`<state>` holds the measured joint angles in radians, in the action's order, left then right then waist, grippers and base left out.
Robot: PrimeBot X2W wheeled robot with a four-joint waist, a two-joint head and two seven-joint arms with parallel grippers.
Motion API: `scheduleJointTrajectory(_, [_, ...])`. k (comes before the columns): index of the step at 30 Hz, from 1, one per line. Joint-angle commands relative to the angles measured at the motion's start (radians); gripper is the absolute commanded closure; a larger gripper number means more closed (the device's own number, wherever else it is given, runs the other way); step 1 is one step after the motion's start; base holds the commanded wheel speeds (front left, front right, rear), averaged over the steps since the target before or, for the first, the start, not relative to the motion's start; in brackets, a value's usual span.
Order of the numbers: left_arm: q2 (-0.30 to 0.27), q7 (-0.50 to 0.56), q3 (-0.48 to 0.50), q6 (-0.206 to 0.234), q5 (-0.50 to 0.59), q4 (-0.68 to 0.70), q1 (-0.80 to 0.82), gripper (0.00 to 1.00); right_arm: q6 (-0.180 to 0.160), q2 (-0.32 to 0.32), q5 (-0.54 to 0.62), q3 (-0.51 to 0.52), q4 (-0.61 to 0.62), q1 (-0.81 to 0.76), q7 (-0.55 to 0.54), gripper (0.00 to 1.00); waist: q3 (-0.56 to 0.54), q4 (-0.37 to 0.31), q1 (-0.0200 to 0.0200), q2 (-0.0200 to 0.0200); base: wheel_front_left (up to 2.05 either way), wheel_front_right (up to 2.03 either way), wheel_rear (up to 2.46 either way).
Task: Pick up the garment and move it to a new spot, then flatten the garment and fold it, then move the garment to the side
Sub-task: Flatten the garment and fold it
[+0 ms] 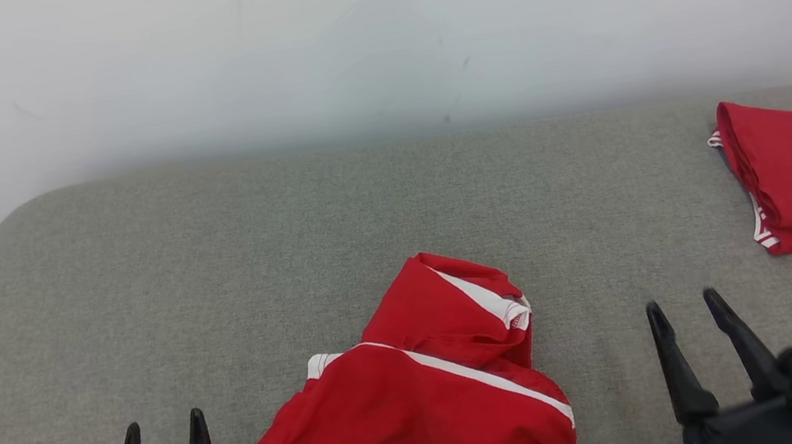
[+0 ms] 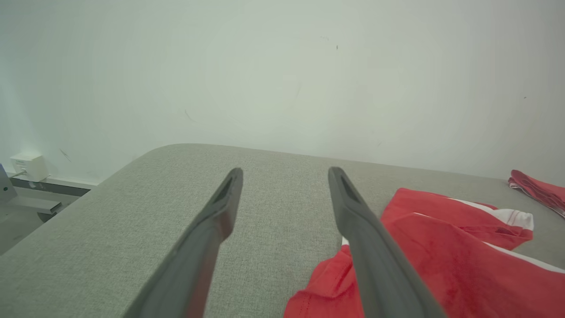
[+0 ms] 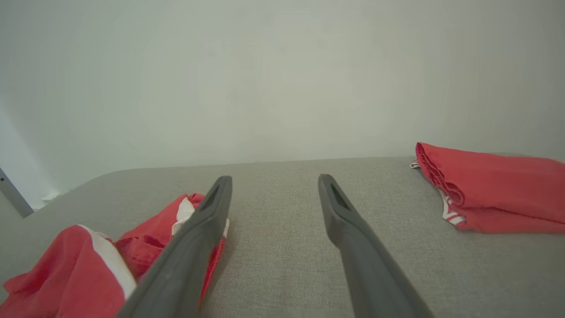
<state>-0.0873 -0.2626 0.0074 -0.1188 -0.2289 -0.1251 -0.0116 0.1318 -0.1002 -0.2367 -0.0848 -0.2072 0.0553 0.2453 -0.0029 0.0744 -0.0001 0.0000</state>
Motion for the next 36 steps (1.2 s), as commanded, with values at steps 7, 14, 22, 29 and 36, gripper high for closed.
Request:
scheduleJointTrajectory(7, [-0.007, -0.003, 0.005, 0.008, 0.002, 0.015, -0.027, 0.00, -0.002, 0.027, 0.014, 0.030, 0.065, -0.105, -0.026, 0.00, -0.004, -0.011, 0.0001, 0.0000, 0.00, 0.00, 0.00])
scheduleJointTrajectory(14, [-0.007, 0.005, -0.007, 0.017, 0.003, 0.027, -0.022, 0.00, -0.002, 0.026, 0.004, -0.012, 0.094, -0.100, -0.063, 0.00, -0.003, 0.000, 0.0001, 0.0000, 0.00, 0.00, 0.00])
scheduleJointTrajectory(22, [-0.004, 0.006, -0.024, 0.020, -0.003, 0.028, -0.008, 0.00, -0.002, 0.003, -0.044, -0.093, 0.036, -0.082, -0.113, 0.00, 0.010, 0.029, 0.0001, 0.0000, 0.00, 0.00, 0.00])
scheduleJointTrajectory(29, [-0.005, 0.005, -0.030, 0.024, -0.009, 0.017, 0.008, 0.00, -0.002, -0.007, -0.112, -0.160, -0.094, -0.042, -0.112, 0.00, 0.026, 0.052, 0.0001, 0.0000, 0.00, 0.00, 0.00])
scheduleJointTrajectory(36, [-0.011, 0.003, -0.035, 0.028, -0.013, 0.012, 0.018, 0.00, -0.002, 0.010, -0.268, -0.269, -0.269, 0.022, -0.116, 0.07, 0.035, 0.070, 0.0001, 0.0000, 0.00, 0.00, 0.00])
